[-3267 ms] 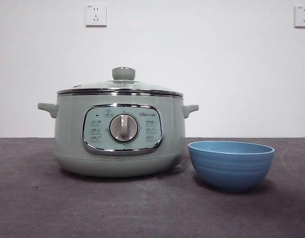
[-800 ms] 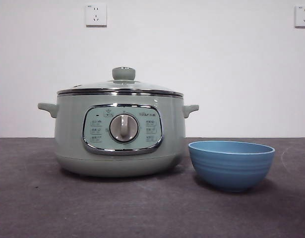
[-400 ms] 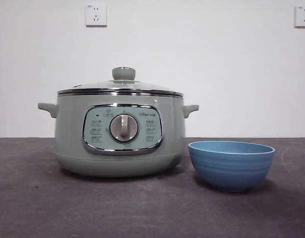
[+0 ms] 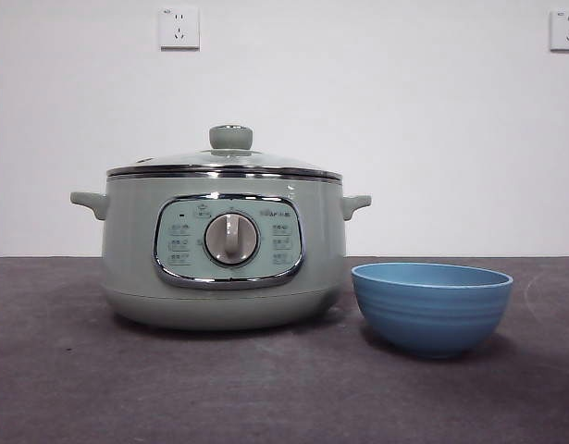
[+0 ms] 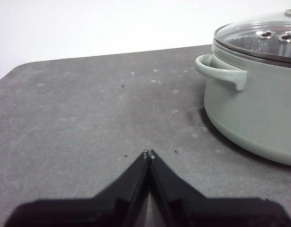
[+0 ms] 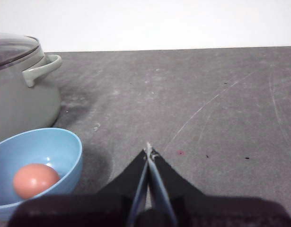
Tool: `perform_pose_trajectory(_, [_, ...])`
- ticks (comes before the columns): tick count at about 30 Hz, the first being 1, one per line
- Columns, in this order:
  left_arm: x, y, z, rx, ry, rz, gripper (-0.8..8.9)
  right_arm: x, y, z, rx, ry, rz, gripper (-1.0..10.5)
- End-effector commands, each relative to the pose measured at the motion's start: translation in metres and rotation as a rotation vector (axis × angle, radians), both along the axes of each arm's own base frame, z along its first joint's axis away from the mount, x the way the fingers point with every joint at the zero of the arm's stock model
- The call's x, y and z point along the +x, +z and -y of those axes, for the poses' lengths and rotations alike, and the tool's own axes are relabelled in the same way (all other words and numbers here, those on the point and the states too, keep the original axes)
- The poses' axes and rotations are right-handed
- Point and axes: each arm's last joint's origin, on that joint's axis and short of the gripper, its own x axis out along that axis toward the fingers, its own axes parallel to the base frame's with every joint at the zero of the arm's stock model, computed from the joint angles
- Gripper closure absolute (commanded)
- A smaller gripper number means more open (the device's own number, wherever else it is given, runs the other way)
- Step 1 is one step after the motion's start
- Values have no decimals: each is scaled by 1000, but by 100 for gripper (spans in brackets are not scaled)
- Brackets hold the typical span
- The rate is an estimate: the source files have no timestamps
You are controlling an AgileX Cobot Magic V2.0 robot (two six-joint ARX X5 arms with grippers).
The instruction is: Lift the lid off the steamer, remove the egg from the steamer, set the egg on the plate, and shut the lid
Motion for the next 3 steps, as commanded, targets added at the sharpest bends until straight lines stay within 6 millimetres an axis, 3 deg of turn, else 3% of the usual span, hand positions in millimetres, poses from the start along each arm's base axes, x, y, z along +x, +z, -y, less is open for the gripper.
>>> perform_pose_trajectory(1, [1,-4,0,-9,7,-7,816,0,-4,0,7,1,-16,946])
perform_pose_trajectory(3, [1,-4,0,-9,7,-7,816,0,-4,0,7,1,-16,946])
